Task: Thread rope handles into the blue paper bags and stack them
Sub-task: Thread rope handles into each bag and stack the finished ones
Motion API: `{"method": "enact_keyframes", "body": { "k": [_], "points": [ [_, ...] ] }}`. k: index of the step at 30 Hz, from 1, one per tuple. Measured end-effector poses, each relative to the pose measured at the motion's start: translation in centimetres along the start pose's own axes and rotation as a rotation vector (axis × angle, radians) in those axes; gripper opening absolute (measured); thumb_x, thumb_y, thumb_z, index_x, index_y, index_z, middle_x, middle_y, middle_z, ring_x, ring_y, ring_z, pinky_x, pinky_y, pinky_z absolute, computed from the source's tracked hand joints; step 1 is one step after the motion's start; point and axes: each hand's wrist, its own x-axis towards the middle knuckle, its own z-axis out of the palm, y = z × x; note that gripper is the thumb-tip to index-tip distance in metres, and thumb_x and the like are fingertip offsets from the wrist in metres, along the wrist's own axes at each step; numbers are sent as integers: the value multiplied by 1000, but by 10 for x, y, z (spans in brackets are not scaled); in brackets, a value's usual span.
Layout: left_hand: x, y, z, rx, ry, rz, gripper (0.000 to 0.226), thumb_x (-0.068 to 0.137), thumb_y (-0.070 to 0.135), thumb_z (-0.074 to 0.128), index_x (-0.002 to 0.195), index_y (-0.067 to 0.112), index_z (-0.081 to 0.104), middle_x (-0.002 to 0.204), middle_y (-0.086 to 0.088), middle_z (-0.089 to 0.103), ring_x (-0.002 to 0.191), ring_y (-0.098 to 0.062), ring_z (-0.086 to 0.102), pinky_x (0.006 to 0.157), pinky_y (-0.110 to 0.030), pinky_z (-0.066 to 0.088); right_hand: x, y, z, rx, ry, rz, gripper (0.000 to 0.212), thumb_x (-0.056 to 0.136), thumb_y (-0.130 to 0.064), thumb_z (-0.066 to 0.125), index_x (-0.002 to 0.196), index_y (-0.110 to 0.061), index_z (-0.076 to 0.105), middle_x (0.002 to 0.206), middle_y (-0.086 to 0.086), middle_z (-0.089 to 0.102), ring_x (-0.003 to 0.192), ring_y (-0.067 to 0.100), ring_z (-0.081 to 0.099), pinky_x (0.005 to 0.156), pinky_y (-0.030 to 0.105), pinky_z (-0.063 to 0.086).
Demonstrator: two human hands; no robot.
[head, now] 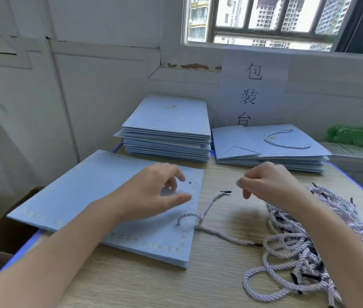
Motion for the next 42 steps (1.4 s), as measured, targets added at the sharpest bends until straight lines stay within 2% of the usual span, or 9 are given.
{"method": "enact_keyframes", "body": {
  "k": [4,9,12,16,21,26,36,39,42],
  "points": [
    [0,2,5,97,-30,2,57,86,57,48,133,27,47,138,10,39,127,-1,31,99,-13,23,-1,0,3,-46,-65,-76,8,82,-17,57,82,-22,63,70,-7,58,63,8,49,56,24,36],
    [1,3,9,172,-134,-35,60,92,55,42,146,30,32,155,9,20,141,-6,14,111,-20,13,9,6,18,-209,-66,-235,26,91,-19,58,113,-32,63,98,-8,51,81,8,46,74,23,37],
    [0,5,9,151,-147,-20,58,90,57,43,143,33,35,152,12,24,139,-4,17,111,-20,14,11,6,25,-194,-45,-293,14,89,-17,61,99,-21,70,94,-5,56,78,9,46,67,20,30],
    [-3,7,12,157,-135,54,57,88,60,47,139,35,40,146,15,30,134,1,19,105,-16,16,9,4,23,-41,8,-336,5,83,-13,67,81,-16,71,74,-8,61,64,0,51,60,9,37],
    [-4,13,16,138,-136,166,64,74,74,44,126,37,49,132,17,39,124,2,26,108,-26,24,6,-7,27,418,-74,-288,21,81,-2,66,77,-22,65,58,-7,59,52,5,53,55,20,43],
    [-5,13,16,97,-134,169,59,77,69,47,124,33,51,129,18,39,120,3,26,107,-27,24,4,-11,37,247,-90,-345,21,84,-9,66,81,-29,70,59,-9,54,50,-2,48,54,9,35],
    [-1,16,16,92,-130,103,27,99,38,41,121,25,50,128,11,44,123,-5,31,108,-31,24,6,-15,44,184,-19,-357,33,77,-11,73,63,-35,54,70,-11,61,61,2,49,62,11,38],
    [-1,27,23,45,-95,-12,57,82,68,43,120,25,47,123,12,45,120,-6,34,103,-29,28,6,-16,46,141,-8,-381,31,78,-10,71,64,-32,54,64,-15,54,60,-1,47,61,12,36],
    [-3,39,37,239,-94,-14,89,56,89,49,118,26,38,116,12,36,111,-8,31,94,-25,27,8,-13,46,142,-4,-399,32,78,-9,72,64,-32,55,66,-13,54,59,2,46,60,14,35]
  ]
}}
